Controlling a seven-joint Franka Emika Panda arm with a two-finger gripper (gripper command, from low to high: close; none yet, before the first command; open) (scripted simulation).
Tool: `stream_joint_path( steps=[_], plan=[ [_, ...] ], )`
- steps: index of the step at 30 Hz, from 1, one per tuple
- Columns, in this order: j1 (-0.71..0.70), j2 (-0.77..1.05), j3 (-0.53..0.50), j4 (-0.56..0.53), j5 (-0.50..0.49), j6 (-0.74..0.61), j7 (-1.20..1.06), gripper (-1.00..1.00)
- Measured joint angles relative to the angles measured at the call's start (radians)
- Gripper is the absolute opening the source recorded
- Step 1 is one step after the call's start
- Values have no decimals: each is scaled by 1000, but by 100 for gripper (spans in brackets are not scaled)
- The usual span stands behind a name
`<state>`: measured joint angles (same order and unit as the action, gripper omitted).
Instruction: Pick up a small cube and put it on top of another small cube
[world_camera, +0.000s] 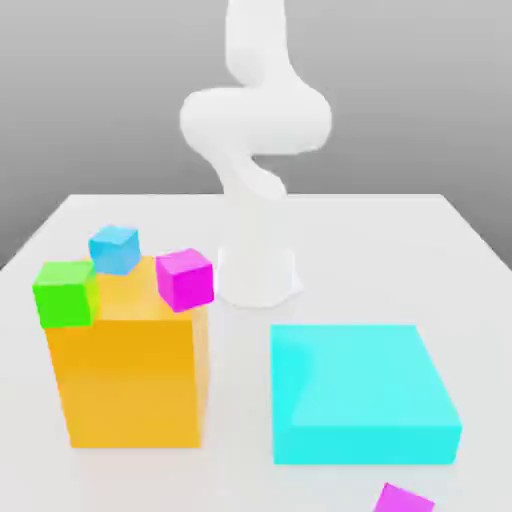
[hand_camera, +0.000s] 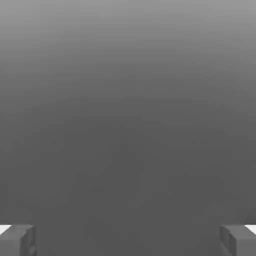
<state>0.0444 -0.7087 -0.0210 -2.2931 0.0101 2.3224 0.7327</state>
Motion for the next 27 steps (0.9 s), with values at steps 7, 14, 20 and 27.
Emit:
stream_joint_path(
  steps=[7, 14, 20, 27],
  plan=[
    [107, 260, -45, 19, 45, 64, -203, 0],
    [178, 515, -56, 39, 93, 126, -404, 0],
    [222, 731, -34, 55, 108, 180, -558, 0],
    [243, 978, -7, 72, 58, 248, -692, 0]
  ],
)
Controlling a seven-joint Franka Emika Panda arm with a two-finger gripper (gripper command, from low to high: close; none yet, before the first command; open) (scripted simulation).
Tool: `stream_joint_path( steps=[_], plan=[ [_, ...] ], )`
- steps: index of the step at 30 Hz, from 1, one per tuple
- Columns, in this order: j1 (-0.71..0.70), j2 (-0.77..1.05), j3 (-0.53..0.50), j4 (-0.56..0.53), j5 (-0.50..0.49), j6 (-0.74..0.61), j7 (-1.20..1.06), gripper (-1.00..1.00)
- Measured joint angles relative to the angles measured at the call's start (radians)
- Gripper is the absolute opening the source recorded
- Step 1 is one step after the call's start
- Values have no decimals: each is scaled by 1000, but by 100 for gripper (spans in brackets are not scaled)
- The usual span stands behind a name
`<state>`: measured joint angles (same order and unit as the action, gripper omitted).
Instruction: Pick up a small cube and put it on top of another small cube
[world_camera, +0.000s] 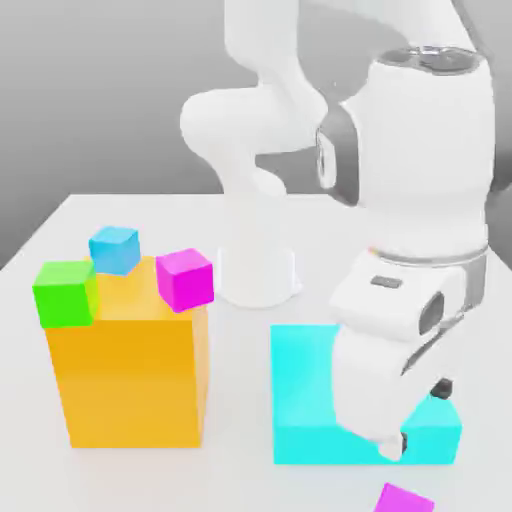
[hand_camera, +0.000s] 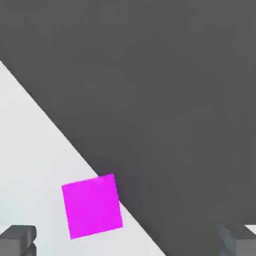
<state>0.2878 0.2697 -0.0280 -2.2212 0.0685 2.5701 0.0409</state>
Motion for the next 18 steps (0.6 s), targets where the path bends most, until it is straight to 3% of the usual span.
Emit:
stream_joint_path(
  steps=[7, 8, 14, 18],
  plan=[
    [14, 250, 11, 35, -48, 136, -50, 0],
    [14, 270, 10, 39, -46, 152, -52, -100],
    [14, 280, 11, 41, -46, 158, -52, -100],
    [17, 178, 7, 20, -50, 77, -50, -100]
  ],
)
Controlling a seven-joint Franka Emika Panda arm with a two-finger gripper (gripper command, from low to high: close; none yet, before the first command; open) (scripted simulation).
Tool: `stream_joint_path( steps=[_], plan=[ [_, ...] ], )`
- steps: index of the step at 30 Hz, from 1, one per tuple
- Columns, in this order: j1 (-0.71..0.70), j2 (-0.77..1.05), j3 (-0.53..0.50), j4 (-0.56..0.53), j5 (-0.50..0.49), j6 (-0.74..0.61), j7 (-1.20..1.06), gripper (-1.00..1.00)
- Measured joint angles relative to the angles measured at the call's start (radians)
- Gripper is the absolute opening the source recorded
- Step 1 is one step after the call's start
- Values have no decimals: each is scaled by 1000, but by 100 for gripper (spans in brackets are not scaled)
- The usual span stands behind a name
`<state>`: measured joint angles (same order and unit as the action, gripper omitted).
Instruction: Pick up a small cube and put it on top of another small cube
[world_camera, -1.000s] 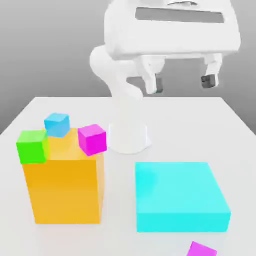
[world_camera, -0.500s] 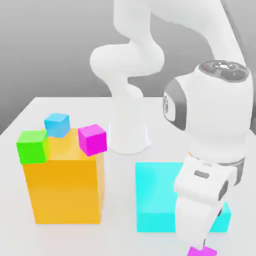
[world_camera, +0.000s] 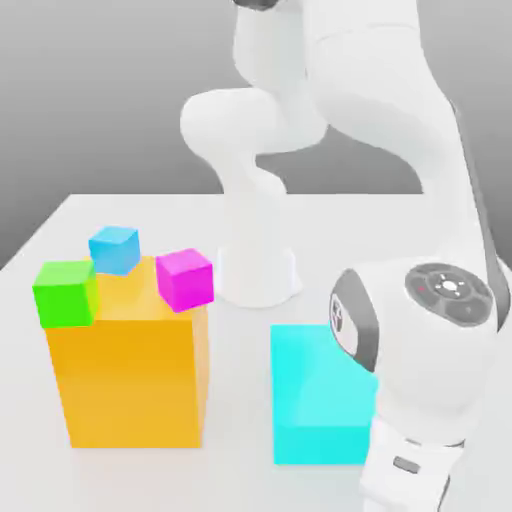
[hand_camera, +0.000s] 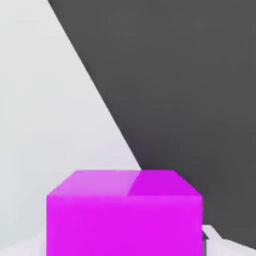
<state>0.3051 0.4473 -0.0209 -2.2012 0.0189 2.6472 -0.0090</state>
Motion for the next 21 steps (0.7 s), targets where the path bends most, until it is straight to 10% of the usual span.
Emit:
stream_joint_path(
  steps=[21],
  plan=[
    [-249, -748, -110, -261, 15, -489, 701, -100]
  ],
)
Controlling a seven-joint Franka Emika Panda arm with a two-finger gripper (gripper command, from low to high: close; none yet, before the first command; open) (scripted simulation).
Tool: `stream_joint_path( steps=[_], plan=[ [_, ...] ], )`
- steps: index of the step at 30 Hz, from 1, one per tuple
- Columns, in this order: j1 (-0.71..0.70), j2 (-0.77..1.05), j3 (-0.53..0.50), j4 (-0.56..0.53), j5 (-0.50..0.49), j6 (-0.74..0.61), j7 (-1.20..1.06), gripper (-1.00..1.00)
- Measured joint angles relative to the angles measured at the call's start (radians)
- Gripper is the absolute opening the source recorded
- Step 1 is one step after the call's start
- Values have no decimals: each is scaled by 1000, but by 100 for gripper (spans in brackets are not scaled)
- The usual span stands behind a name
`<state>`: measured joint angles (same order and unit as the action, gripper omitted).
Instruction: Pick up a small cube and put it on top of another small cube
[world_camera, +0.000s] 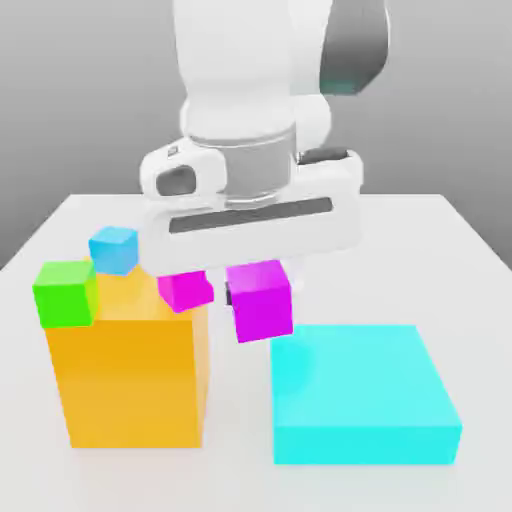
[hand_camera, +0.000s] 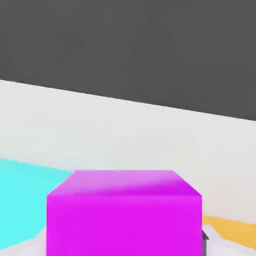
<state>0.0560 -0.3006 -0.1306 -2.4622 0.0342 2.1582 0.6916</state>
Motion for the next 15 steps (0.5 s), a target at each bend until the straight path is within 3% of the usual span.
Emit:
stream_joint_path(
  steps=[7, 11, 12, 15],
  plan=[
    [-161, -255, 34, -91, -72, -159, 311, -100],
    [-190, -242, 38, -186, -83, -50, 353, -100],
    [-193, -230, 38, -211, -83, -14, 354, 100],
    [-193, -230, 38, -211, -83, -14, 354, 100]
  ],
)
